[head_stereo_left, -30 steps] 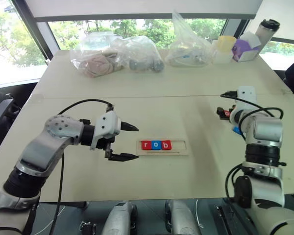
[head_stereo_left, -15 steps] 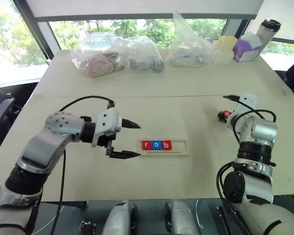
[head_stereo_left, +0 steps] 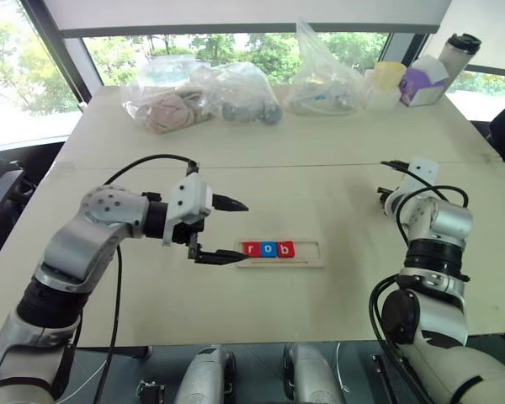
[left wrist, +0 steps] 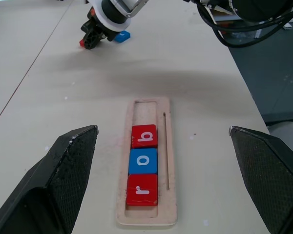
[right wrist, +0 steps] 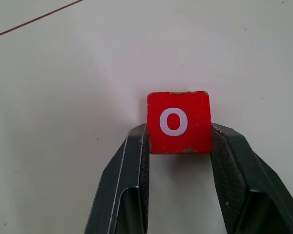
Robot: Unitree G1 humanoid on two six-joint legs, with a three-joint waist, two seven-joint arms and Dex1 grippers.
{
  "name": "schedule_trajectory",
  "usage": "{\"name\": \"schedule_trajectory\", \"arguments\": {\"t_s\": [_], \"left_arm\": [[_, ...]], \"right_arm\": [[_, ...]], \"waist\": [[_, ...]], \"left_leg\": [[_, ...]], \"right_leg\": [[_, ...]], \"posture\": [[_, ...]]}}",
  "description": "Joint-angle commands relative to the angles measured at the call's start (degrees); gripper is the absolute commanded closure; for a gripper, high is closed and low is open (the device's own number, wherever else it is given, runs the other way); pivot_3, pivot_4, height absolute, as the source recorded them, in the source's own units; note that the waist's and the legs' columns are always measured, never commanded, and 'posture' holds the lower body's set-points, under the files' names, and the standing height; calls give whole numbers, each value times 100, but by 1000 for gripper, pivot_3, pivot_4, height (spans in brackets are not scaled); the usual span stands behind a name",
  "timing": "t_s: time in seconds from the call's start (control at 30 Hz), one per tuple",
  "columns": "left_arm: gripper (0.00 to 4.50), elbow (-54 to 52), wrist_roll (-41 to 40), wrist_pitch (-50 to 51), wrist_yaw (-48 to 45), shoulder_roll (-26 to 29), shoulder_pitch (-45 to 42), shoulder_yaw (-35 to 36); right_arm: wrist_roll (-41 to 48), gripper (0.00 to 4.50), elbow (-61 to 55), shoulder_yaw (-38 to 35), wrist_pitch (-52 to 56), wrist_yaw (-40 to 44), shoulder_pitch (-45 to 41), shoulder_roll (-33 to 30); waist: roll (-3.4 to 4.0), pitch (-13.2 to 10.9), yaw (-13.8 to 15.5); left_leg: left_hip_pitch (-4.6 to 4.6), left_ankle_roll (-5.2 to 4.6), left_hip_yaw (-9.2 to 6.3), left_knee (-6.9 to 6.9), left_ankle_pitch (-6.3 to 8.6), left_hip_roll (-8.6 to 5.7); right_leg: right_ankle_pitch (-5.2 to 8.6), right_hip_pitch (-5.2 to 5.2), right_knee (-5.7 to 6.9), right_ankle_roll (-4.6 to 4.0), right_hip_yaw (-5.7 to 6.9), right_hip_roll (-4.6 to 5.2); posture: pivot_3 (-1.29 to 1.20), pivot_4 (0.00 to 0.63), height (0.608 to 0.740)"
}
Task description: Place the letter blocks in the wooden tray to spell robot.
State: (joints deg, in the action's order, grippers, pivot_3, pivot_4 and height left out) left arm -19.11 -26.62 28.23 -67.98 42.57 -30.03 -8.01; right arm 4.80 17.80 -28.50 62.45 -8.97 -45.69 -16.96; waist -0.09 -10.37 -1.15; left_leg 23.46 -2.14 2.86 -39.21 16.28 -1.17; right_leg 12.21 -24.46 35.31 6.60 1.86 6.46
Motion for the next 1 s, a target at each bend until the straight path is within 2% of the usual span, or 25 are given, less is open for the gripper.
{"name": "schedule_trajectory", "arguments": {"t_s": [0.03, 0.2, 0.33, 0.53, 0.8, 1.0], "left_arm": [[0, -72, -18, -70, 27, 70, 4, 158], [0, -27, 15, -130, 8, 94, 80, 151], [0, 12, 27, -153, 16, 53, 102, 113], [0, 37, 45, -185, -23, 48, 118, 89], [0, 89, 105, -247, -90, 68, 114, 77], [0, 75, 115, -257, -89, 69, 129, 71]], "right_arm": [[144, 3375, -995, 187, 636, 156, -26, -154], [638, 3375, -3703, 449, 2883, 596, 610, 21], [1078, 3375, -5382, 596, 3005, 324, 1821, 818], [1434, 3375, -6059, 510, 3005, -154, 2447, 1328], [2338, 3375, -6651, 632, 3005, -442, 3367, 1020], [2959, 3375, -6781, 506, 3005, -739, 3614, 720]], "waist": [[4, -3, 3], [6, -2, 32], [-4, 4, 56], [2, 1, 33], [3, 0, 37], [3, 0, 35]], "left_leg": [[0, 0, 0, 1, 0, 0], [4, -1, -6, 9, 1, 4], [4, -2, -16, 11, 2, 4], [4, -10, 2, -1, -4, -5], [4, -9, -3, 7, -4, -2], [4, -9, -3, 6, -4, 0]], "right_leg": [[0, 0, 0, 0, 0, 0], [1, -7, -2, 0, 1, -1], [3, -1, -6, 0, 8, -4], [9, -1, -16, -14, -7, 5], [12, -4, -12, -19, -3, 2], [15, -3, -17, -23, -4, 2]], "posture": [[0, 150, 740], [0, 150, 740], [0, 150, 740], [0, 150, 740], [0, 150, 740], [0, 150, 740]]}}
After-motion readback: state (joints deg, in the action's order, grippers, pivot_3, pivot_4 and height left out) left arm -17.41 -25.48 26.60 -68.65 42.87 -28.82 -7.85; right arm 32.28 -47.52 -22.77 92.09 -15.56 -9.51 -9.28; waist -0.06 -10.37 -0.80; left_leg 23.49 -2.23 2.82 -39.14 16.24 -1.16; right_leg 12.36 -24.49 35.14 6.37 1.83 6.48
